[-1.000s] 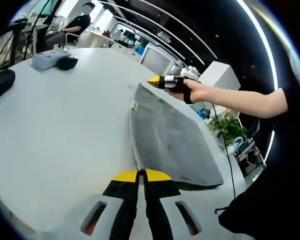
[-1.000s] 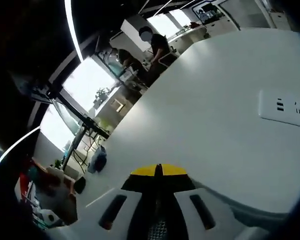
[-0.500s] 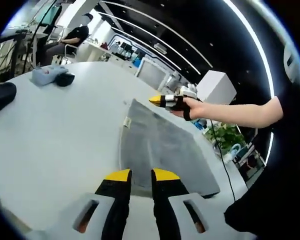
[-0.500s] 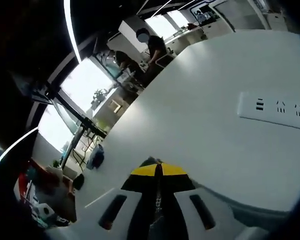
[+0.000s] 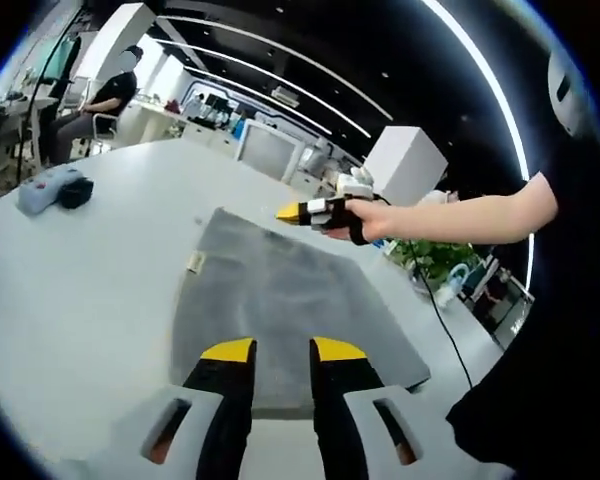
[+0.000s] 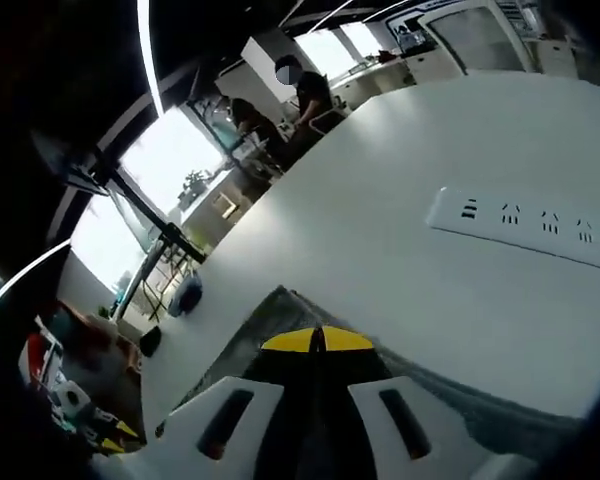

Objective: Fold the towel on the table until its edges align and the towel forms a compact rectangular stack.

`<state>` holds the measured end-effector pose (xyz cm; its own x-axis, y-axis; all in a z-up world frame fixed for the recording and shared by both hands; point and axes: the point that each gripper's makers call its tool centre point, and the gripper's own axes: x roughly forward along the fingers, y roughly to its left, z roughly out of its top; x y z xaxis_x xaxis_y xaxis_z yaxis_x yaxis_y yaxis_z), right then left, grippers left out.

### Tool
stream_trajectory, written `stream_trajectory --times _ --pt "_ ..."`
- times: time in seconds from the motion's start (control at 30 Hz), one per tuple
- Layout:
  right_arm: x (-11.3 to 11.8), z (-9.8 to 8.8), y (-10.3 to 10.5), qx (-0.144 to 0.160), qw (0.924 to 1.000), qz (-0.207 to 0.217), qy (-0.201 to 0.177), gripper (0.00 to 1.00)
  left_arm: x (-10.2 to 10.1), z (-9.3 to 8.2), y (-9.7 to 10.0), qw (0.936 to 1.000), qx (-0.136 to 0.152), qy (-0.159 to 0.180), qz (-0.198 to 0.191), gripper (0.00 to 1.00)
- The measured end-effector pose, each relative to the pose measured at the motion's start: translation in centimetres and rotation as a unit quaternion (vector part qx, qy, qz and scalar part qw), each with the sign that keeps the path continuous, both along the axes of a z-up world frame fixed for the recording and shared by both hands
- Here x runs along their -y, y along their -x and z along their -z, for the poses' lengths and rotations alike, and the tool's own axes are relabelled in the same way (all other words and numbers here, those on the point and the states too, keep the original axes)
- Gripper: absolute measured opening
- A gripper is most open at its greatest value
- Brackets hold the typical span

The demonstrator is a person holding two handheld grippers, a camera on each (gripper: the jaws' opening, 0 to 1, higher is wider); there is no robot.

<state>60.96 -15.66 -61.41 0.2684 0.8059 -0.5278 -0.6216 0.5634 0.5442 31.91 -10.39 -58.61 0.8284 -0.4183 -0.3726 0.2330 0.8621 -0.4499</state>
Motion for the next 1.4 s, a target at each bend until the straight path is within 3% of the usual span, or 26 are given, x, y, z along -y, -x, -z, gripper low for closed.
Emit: stream_trajectory --times 0.2,0.23,0.27,0.3,0.37,0.4,0.5,0.63,0.67,0.8,0.87,1.0,1.03,1.13,1.3,1.4 --pt "3.4 0.8 1.5 0.011 0.9996 -0.020 0.015 0.00 4.4 -0.3 -1.0 0.9977 0.000 -0.013 0.067 0.20" --pt "4.0 0.8 1.7 0.008 0.9998 -0.017 0.010 0.00 5.4 0.1 -1.1 0.9947 -0.008 -0.038 0.095 0.20" --pt "4.6 0.6 1.9 -0.009 0.9997 0.009 -0.020 0.00 6.2 0.5 -1.0 0.9897 -0.015 -0.071 0.123 0.20" --pt "5.1 0.4 1.7 -0.016 0.9983 0.036 -0.043 0.00 7.4 1.0 -0.9 0.9793 -0.020 -0.117 0.164 0.20" --pt "6.5 0.7 2.3 -0.047 0.9934 0.066 -0.081 0.00 9.3 1.0 -1.1 0.9658 -0.009 -0.150 0.211 0.18" --pt "7.2 1.1 2.6 -0.050 0.9930 0.069 -0.082 0.00 10.9 0.7 -1.4 0.9617 0.000 -0.147 0.231 0.17" --pt "9.9 2.0 3.0 -0.020 0.9965 0.064 -0.050 0.00 14.3 -0.6 -2.0 0.9577 0.011 -0.108 0.267 0.17" --pt "12.1 1.5 3.5 -0.005 0.9966 0.070 -0.043 0.00 16.9 -0.6 -2.5 0.9408 0.023 -0.117 0.317 0.15" --pt "13.9 2.3 4.8 0.026 0.9990 0.030 0.022 0.00 17.8 0.0 -3.4 0.9372 0.020 -0.121 0.327 0.13" --pt "15.2 2.7 6.0 0.068 0.9948 -0.028 0.070 0.00 18.9 0.4 -4.0 0.9348 0.019 -0.125 0.332 0.09" --pt "15.6 2.4 6.2 0.098 0.9902 -0.052 0.085 0.00 19.0 1.3 -4.3 0.9357 0.003 -0.134 0.326 0.05" --pt "15.9 2.4 5.8 0.153 0.9770 -0.093 0.116 0.00 19.5 2.7 -4.0 0.9242 -0.008 -0.156 0.349 0.01" --pt "15.9 2.3 5.6 0.163 0.9745 -0.096 0.121 0.00 19.6 3.1 -3.9 0.9200 -0.007 -0.160 0.358 0.01" --pt "16.6 2.0 4.8 0.195 0.9648 -0.094 0.149 0.00 19.8 3.8 -3.9 0.9153 -0.008 -0.166 0.367 0.01" --pt "17.5 2.3 4.8 0.201 0.9599 -0.094 0.172 0.00 20.3 4.4 -4.4 0.9106 -0.007 -0.181 0.372 0.01" --pt "17.9 3.1 4.7 0.217 0.9495 -0.112 0.197 0.00 20.4 4.8 -4.4 0.9082 0.000 -0.189 0.374 0.01"
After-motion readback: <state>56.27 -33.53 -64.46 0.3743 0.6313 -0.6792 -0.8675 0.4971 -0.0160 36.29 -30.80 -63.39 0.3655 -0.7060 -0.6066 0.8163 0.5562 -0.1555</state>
